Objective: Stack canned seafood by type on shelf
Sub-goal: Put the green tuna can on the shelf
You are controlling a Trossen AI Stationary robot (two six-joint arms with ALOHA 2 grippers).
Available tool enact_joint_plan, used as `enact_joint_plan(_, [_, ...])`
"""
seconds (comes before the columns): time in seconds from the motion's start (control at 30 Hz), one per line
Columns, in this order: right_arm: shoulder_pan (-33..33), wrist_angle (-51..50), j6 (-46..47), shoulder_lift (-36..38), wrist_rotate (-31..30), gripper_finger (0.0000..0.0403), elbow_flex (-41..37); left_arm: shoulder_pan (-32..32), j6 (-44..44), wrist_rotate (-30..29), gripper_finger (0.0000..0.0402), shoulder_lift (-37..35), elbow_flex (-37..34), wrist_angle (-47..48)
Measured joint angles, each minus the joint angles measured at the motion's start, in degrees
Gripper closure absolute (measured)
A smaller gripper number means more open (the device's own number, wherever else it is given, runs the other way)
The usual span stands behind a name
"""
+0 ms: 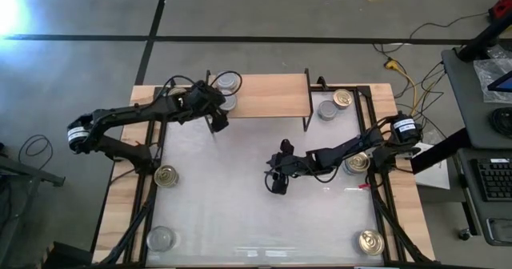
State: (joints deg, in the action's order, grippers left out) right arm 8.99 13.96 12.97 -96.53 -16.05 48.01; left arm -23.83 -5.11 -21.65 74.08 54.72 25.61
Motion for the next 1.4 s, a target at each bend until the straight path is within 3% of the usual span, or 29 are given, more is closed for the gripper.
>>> enact_joint_plan(0.67, [0.0, -0.04, 0.1, 0.0, 0.01, 0.0254, 0.0, 0.0, 2.59, 0.17, 0.0015, 0.0, 0.0, 1.16])
enact_joint_plan(0.87, [0.0, -0.22, 0.07, 0.0, 0.02, 0.0259, 0.0, 0.04, 1.64, 4.6, 0.0015, 0.0, 1.8, 4.77])
enact_joint_plan(1.4, [0.12, -0.31, 0.55, 0.0, 0.02, 0.0238, -0.01, -0.07, -0.32, 3.71, 0.0002, 0.39, 3.74, 7.95])
